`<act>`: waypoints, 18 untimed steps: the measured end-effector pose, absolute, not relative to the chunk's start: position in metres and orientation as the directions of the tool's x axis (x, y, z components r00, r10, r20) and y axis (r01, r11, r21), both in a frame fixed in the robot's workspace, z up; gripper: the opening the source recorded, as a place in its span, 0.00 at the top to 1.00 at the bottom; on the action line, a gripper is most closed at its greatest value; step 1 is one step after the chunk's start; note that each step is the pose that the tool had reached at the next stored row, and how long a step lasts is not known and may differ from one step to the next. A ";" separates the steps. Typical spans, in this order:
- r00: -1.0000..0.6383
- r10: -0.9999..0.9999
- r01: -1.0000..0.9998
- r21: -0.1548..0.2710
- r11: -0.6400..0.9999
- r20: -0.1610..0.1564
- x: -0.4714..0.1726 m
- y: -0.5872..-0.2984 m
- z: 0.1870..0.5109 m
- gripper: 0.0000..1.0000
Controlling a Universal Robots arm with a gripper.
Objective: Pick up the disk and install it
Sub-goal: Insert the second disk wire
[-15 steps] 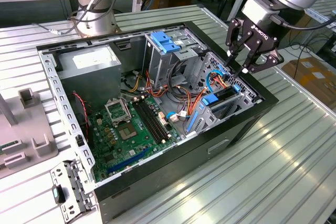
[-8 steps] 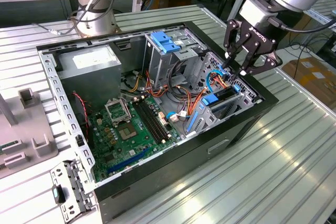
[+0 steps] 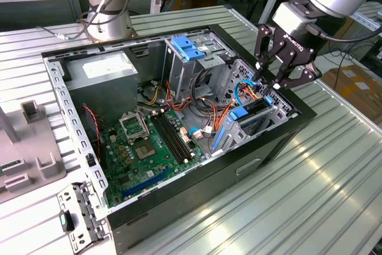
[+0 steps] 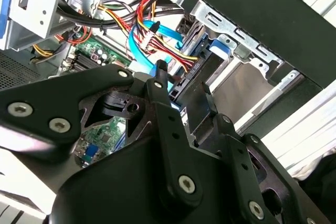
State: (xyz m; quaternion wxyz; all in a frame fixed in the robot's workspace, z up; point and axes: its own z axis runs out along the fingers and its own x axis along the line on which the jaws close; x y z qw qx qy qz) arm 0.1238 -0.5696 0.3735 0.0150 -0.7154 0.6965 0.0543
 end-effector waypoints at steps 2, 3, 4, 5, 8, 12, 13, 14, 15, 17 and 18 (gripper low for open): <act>0.024 -0.995 -0.998 0.054 -0.030 -0.099 0.124 -0.571 0.372 0.58; 0.024 -0.995 -0.998 0.054 -0.030 -0.099 0.124 -0.572 0.371 0.58; 0.026 -0.995 -0.998 0.054 -0.032 -0.099 0.124 -0.583 0.362 0.58; 0.026 -0.995 -0.998 0.054 -0.032 -0.099 0.124 -0.588 0.362 0.84; 0.026 -0.995 -0.998 0.054 -0.032 -0.101 0.120 -0.590 0.361 0.84; 0.026 -0.994 -0.998 0.054 -0.032 -0.105 0.115 -0.590 0.360 0.84; 0.026 -0.994 -0.998 0.054 -0.032 -0.105 0.113 -0.590 0.360 0.84; 0.026 -0.994 -0.998 0.054 -0.032 -0.105 0.112 -0.589 0.360 0.84; 0.026 -0.994 -0.998 0.054 -0.032 -0.105 0.110 -0.589 0.360 0.84; 0.026 -0.994 -0.998 0.054 -0.032 -0.106 0.106 -0.588 0.358 0.84; 0.026 -0.994 -0.998 0.054 -0.032 -0.107 0.106 -0.587 0.357 0.84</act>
